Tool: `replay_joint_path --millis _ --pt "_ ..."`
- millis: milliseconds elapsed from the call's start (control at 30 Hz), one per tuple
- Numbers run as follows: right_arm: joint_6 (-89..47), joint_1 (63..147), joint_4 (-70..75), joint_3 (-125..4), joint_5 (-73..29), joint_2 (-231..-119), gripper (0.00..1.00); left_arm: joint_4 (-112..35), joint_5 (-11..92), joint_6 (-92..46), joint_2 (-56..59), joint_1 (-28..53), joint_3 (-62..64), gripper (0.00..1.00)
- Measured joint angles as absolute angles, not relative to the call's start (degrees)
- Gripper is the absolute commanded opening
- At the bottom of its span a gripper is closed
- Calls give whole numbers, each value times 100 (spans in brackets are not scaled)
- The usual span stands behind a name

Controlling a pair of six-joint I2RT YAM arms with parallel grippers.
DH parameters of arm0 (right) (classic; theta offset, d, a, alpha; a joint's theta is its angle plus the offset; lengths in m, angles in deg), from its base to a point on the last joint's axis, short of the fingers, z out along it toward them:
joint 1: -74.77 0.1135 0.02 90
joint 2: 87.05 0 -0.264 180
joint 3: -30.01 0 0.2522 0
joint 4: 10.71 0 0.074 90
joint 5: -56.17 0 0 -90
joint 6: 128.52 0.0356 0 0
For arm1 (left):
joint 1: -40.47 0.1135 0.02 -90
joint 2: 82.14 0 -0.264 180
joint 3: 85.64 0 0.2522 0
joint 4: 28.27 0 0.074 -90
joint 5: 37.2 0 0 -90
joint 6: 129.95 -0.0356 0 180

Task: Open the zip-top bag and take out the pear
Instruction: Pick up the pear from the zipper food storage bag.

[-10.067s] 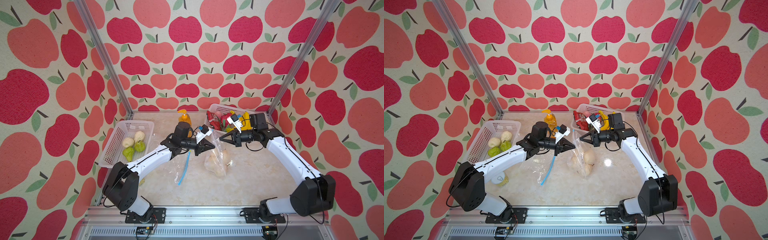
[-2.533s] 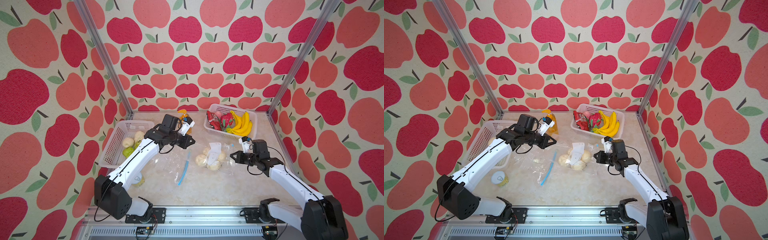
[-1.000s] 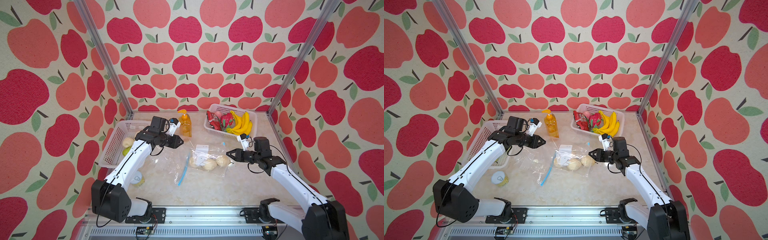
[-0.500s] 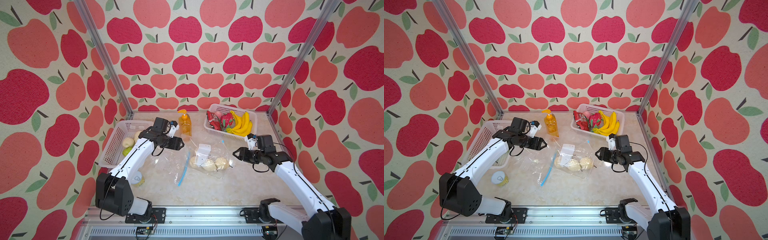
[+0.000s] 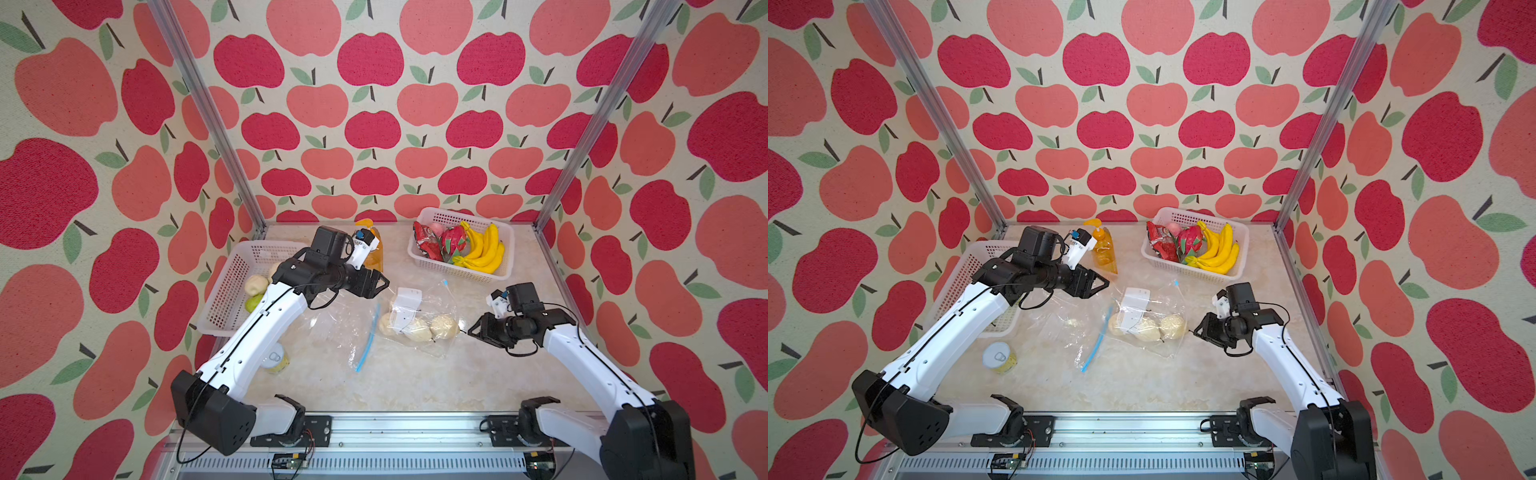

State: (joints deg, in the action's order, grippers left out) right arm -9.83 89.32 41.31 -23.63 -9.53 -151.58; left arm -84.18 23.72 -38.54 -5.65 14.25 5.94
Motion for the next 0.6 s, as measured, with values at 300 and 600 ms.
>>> replay_joint_path --millis 300,600 --pt "-565 8932 3353 -1982 -724 -15425 37 -8232 1974 -3769 -445 1403 406 75" --pt "329 8928 2505 -1429 -722 -15239 35 -8064 1834 -3635 -428 1331 273 75"
